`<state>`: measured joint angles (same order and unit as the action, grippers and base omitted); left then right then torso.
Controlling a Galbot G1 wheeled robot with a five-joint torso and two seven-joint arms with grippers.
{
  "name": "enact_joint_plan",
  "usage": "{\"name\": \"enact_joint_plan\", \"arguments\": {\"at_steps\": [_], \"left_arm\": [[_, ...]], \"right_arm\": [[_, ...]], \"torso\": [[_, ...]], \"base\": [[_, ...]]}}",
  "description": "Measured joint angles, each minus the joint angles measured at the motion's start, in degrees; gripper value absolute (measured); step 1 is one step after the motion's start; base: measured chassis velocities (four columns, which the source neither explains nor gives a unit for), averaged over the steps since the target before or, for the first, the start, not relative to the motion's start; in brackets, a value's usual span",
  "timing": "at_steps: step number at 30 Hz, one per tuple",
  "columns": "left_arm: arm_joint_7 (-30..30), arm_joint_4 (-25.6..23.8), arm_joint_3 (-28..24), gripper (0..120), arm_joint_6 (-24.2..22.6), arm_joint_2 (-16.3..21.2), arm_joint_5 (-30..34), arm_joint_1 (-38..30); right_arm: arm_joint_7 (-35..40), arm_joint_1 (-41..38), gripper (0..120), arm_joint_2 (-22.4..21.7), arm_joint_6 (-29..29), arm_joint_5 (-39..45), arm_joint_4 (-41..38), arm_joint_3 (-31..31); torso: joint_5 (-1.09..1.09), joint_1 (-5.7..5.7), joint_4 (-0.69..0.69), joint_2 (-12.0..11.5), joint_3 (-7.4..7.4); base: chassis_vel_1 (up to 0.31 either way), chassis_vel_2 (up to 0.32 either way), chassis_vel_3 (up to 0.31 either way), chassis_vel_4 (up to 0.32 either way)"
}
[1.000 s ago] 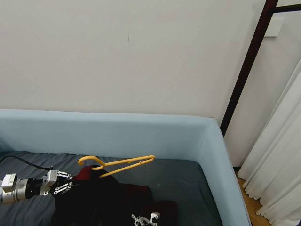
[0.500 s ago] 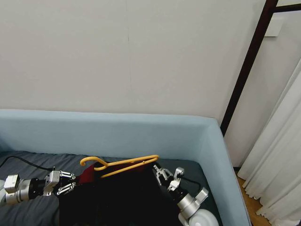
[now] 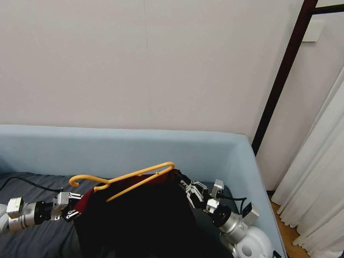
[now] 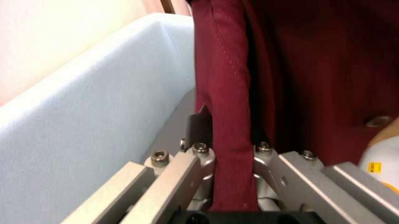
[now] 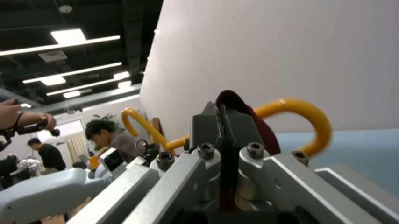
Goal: Pick up the clothes from the sofa and hang them on the clothes hanger.
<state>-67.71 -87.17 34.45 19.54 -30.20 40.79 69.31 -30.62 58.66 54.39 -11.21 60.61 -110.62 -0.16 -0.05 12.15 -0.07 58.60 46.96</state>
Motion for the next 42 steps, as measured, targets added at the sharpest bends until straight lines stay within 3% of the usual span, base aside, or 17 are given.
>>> {"name": "enact_joint_plan", "arguments": {"at_steps": [7,20,30,42], "left_arm": [[-0.12,-0.55,0.06,1,0.09,0.24,0.42,0.35],[0.88,-0.92,0.58,1,0.83,0.04,1.34,0.99],[2.54,-1.03,0.03,1,0.62,-0.74,-0.98,0.61],[6.4,-1.33,-1.24,1,-0.6,-1.07,-3.72,-0.8]], "right_arm": [[6.24,-2.94,0,0.66,0.0,-1.11,6.15,-0.25],[5.79,-6.93,0,0.77,-0.12,4.16,13.91,1.82],[2.33,-6.67,0,-0.91,-0.69,5.22,8.1,2.99],[-0.55,-5.06,0,-1.57,-2.0,2.11,-1.04,-0.9]], "torso": [[0.01,0.0,0.01,0.0,0.0],[0.01,0.0,0.0,0.0,0.0],[-0.01,0.0,0.0,0.0,0.0],[-0.01,0.0,0.0,0.0,-0.01]], "base": [[0.0,0.0,0.0,0.0],[0.0,0.0,0.0,0.0],[0.0,0.0,0.0,0.0],[0.0,0.0,0.0,0.0]]}}
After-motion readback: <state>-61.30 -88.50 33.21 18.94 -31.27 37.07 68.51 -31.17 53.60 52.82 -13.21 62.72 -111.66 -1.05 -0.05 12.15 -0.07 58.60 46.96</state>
